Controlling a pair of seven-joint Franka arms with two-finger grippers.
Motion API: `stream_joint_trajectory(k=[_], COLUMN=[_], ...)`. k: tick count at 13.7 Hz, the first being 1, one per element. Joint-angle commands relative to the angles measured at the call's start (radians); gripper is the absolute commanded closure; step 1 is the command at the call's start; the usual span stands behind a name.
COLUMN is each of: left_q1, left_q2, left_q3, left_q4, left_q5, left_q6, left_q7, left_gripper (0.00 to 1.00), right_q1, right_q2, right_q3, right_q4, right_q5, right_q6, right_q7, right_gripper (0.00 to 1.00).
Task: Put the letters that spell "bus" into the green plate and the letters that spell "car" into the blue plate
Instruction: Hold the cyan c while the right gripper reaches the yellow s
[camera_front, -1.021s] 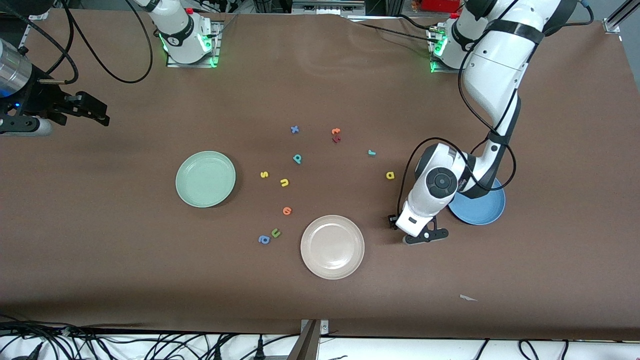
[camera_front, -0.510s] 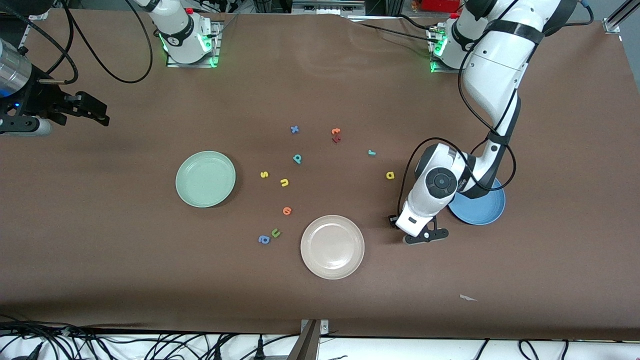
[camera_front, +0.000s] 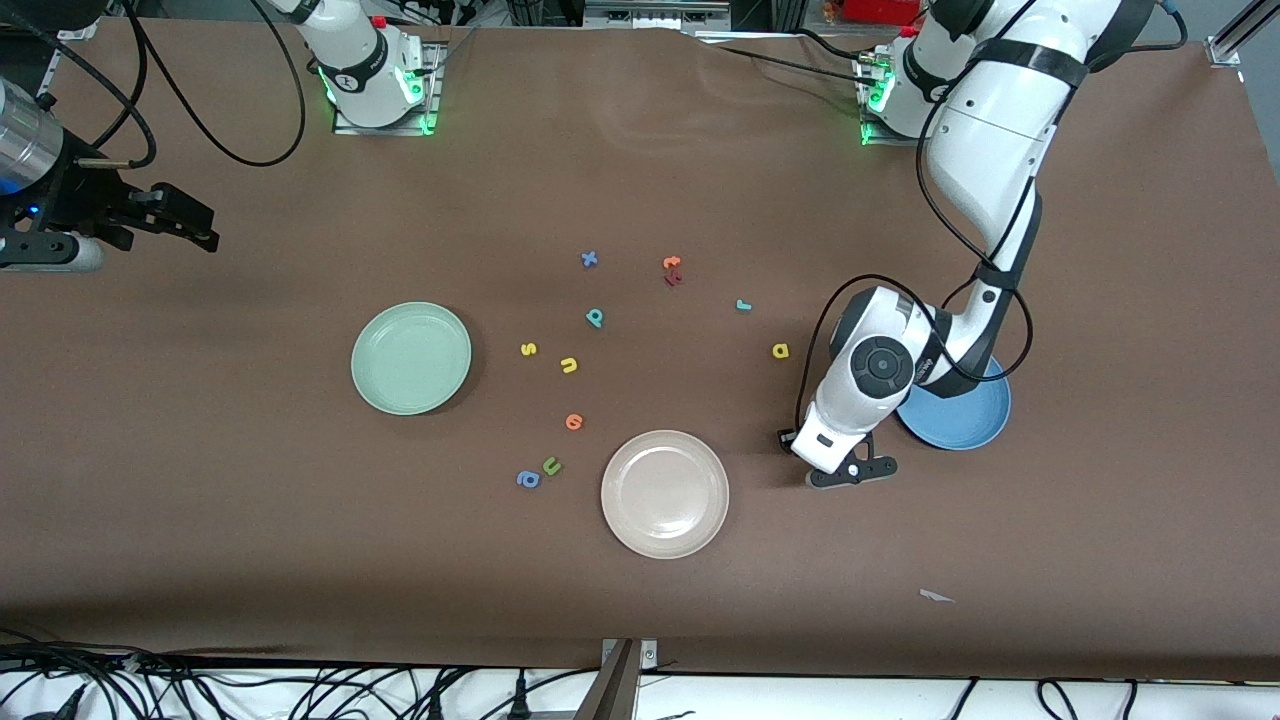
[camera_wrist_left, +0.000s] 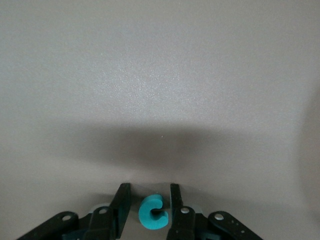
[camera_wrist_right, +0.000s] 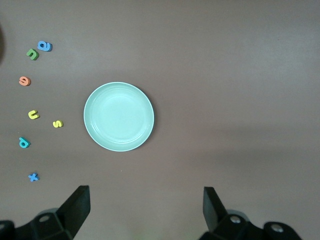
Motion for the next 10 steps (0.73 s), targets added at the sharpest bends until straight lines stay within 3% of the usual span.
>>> stream_joint_trajectory(k=[1, 4, 6, 10], left_q1=[-0.004, -0.006, -0.006, -0.009], left_q2=[0.005, 0.005, 0.005, 0.005], left_q3=[-0.005, -0.005, -0.005, -0.005], left_q4=[0.004, 0.004, 0.0, -0.011], left_q5=[0.033, 0.034, 0.034, 0.034], left_q6=[-0.034, -0.034, -0.034, -0.043], left_q7=[-0.015, -0.015, -0.015, -0.015], left_gripper=[0.59, 0.6, 0.7, 0.84], right_q1=[-0.003, -0.001, 0.008, 0.127], right_q2=[-0.002, -0.001, 0.001, 0.131], right_q3=[0.002, 0.002, 0.007, 0.005], right_q4=[0.012, 0.012, 0.004, 0.004], right_q5=[0.001, -0.003, 0.001, 0.004], right_q6=[-0.013, -0.013, -0.019, -0.004], right_q7=[-0.004, -0.005, -0.004, 0.048], right_gripper=[0.0, 0.0, 0.0, 0.0])
